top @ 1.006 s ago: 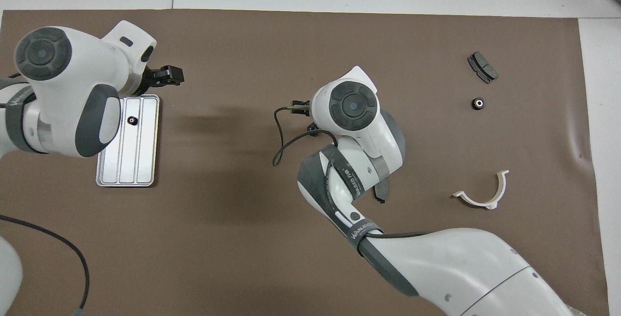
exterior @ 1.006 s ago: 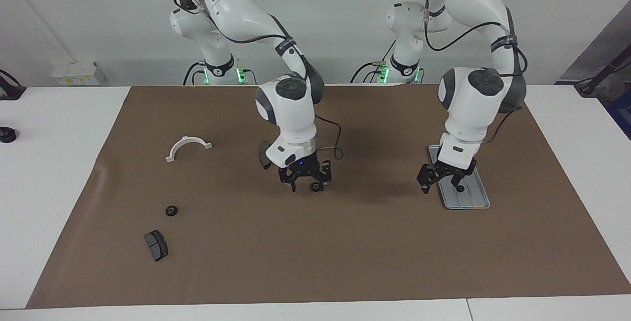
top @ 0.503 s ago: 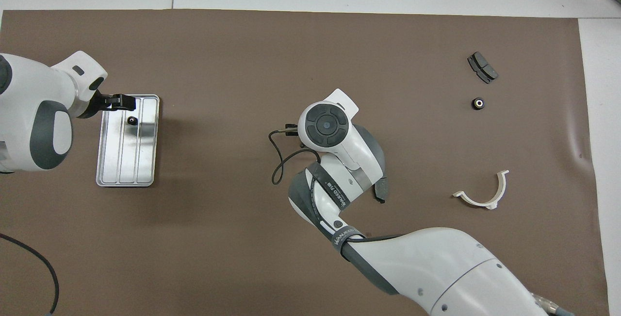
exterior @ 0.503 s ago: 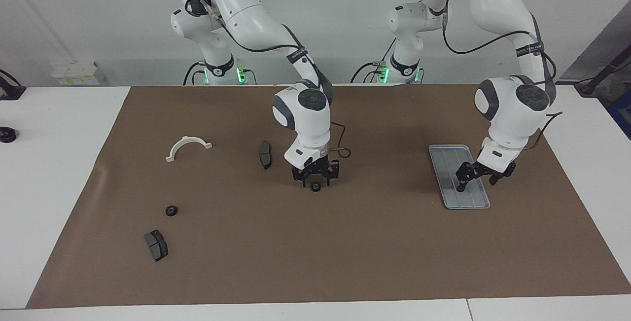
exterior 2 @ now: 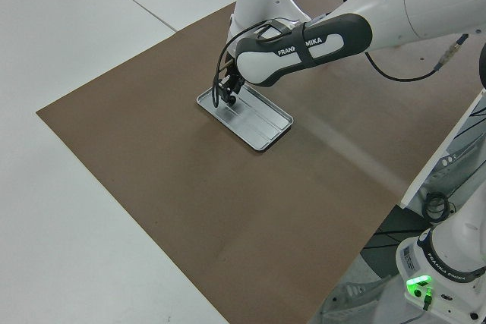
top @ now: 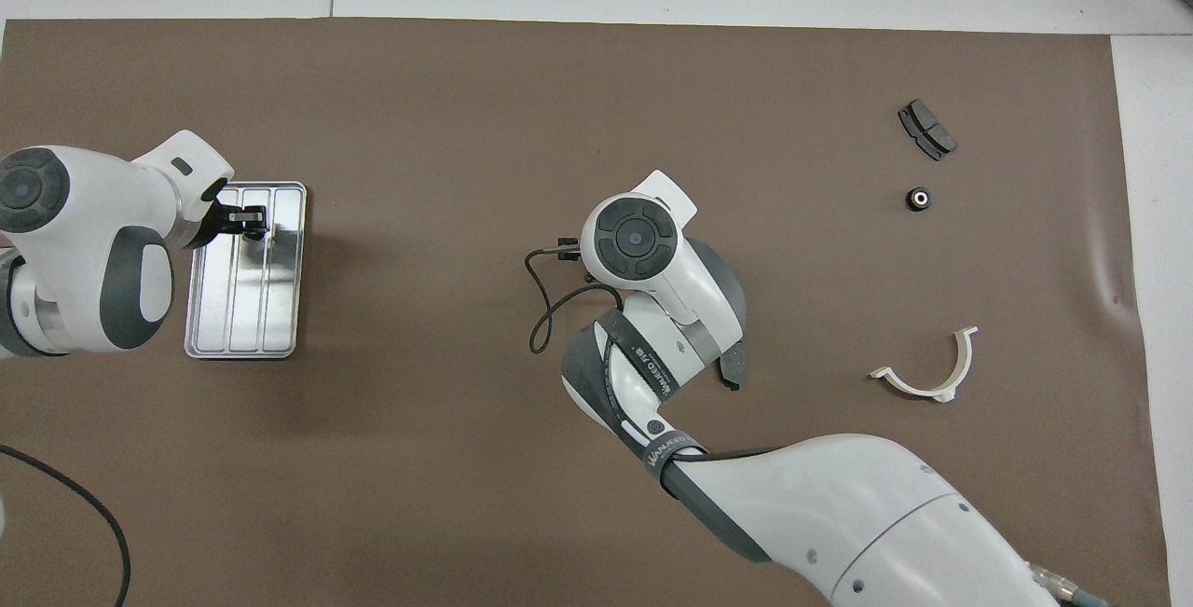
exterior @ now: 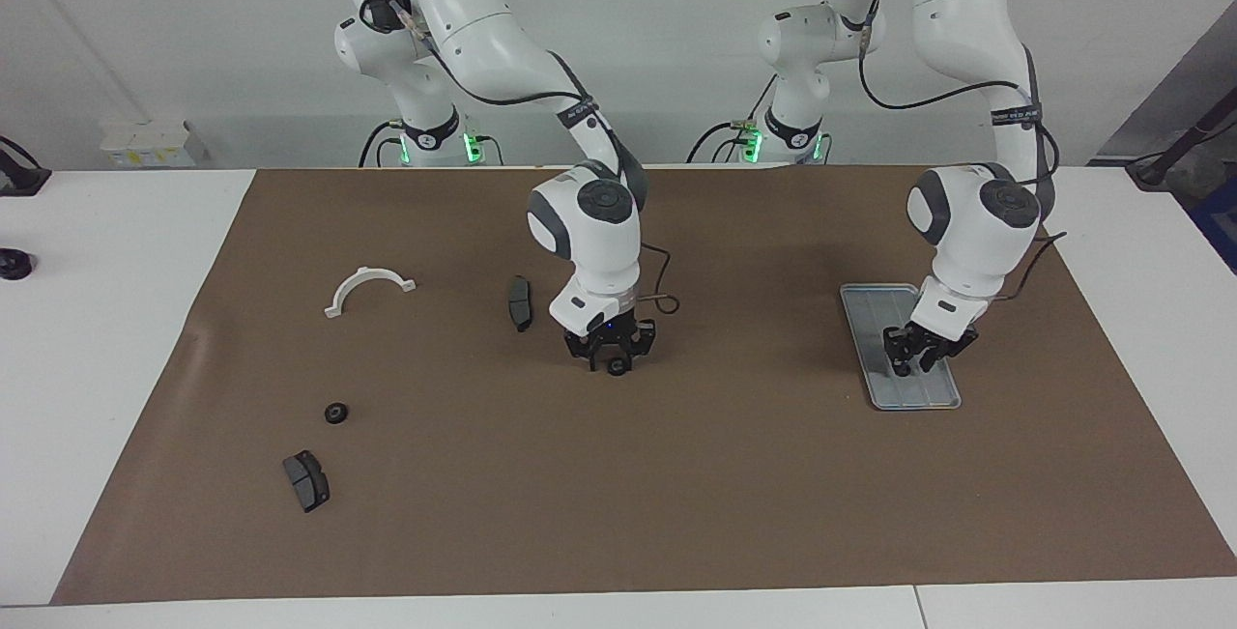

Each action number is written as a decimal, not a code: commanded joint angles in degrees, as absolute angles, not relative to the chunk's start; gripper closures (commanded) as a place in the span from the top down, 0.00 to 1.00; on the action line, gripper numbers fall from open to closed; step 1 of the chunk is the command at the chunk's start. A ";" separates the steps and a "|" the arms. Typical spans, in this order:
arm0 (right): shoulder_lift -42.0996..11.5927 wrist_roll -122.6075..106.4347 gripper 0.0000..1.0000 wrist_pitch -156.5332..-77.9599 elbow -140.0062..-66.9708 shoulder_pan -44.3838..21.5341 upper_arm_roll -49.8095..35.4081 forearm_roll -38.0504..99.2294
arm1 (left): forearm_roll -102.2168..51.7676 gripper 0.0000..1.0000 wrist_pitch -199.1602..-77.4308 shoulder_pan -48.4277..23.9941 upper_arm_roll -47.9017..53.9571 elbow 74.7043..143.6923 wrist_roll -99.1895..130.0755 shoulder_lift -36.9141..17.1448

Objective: Place bearing gear from tray to pile
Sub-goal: 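Grasp the last black gear from the tray with the left gripper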

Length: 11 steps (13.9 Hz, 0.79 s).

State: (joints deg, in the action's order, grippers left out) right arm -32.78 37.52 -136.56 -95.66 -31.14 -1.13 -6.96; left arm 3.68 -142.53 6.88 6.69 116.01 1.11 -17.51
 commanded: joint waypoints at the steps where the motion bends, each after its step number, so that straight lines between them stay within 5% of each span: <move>1: -32.52 36.56 0.28 -138.34 -96.94 -30.50 -1.67 -7.82 | 2.55 0.43 -145.28 6.86 6.68 117.16 0.00 -17.84; 5: -32.43 36.30 0.06 -136.85 -96.16 -29.80 -1.32 -7.91 | 2.55 0.43 -147.30 6.94 6.68 117.16 0.00 -18.98; 8: -32.26 33.33 0.00 -135.18 -95.19 -26.91 -0.97 -7.91 | 2.55 0.42 -147.66 6.94 6.59 117.16 -0.09 -19.25; 9: -31.65 31.05 0.00 -134.48 -95.19 -25.15 -0.97 -7.91 | 2.55 0.34 -147.31 6.94 6.68 117.16 0.00 -19.16; 11: -30.24 26.30 0.00 -132.90 -95.01 -21.03 -1.05 -7.82 | 2.55 0.00 -146.00 7.03 6.68 117.16 0.00 -19.07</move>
State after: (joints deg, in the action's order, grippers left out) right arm -32.27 30.86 -135.09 -95.13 -25.46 -0.17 -6.98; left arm 3.26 -146.24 6.87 6.94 116.13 1.11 -19.40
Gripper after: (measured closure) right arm 0.648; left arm 0.705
